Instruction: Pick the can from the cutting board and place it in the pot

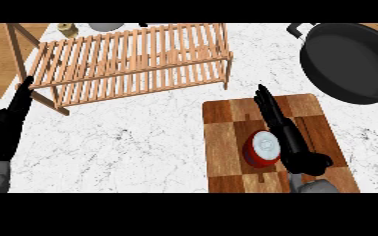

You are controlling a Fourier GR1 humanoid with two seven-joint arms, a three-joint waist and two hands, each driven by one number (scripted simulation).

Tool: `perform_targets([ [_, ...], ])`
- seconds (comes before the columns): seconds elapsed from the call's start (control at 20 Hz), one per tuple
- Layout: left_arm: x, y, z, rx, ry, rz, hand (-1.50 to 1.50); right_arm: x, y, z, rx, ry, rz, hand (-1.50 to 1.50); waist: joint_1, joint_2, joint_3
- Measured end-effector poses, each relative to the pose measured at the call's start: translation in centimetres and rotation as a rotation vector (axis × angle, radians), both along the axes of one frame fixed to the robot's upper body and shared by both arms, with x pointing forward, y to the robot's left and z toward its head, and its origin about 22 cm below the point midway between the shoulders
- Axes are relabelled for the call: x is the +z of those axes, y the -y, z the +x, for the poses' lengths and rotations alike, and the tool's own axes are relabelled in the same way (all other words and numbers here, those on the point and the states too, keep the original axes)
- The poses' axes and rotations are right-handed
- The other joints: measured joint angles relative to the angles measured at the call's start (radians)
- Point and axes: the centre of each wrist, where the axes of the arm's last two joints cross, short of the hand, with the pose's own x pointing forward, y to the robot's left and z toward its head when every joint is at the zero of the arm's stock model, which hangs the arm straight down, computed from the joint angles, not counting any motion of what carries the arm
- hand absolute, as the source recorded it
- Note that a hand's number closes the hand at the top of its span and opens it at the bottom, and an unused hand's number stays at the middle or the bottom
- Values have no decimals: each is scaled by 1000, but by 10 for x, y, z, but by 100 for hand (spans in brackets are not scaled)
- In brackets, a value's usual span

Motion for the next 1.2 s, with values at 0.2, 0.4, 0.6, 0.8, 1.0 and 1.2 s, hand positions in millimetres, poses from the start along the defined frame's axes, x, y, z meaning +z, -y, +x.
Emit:
perform_targets([
  [0.2,8,7,-3,-24,2,-27,0,8,-1,0,50,-26,-74,150,-5,6,-20],
  [0.4,4,5,-16,0,4,-93,0,20,21,6,12,12,-316,-150,-47,-3,-31],
  [0.6,1,-3,-32,38,-8,-136,0,40,12,9,-140,235,-292,-150,-92,-6,-21],
  [0.8,2,-6,-38,43,-24,-155,0,57,-3,3,-188,388,-213,-150,-105,-2,-16],
  [1.0,5,-4,-39,42,-33,-175,0,66,-6,-8,-165,391,-241,-150,-109,1,-18],
  [1.2,8,-5,-41,41,-38,-185,0,67,0,-18,-132,270,-327,-150,-115,6,-21],
])
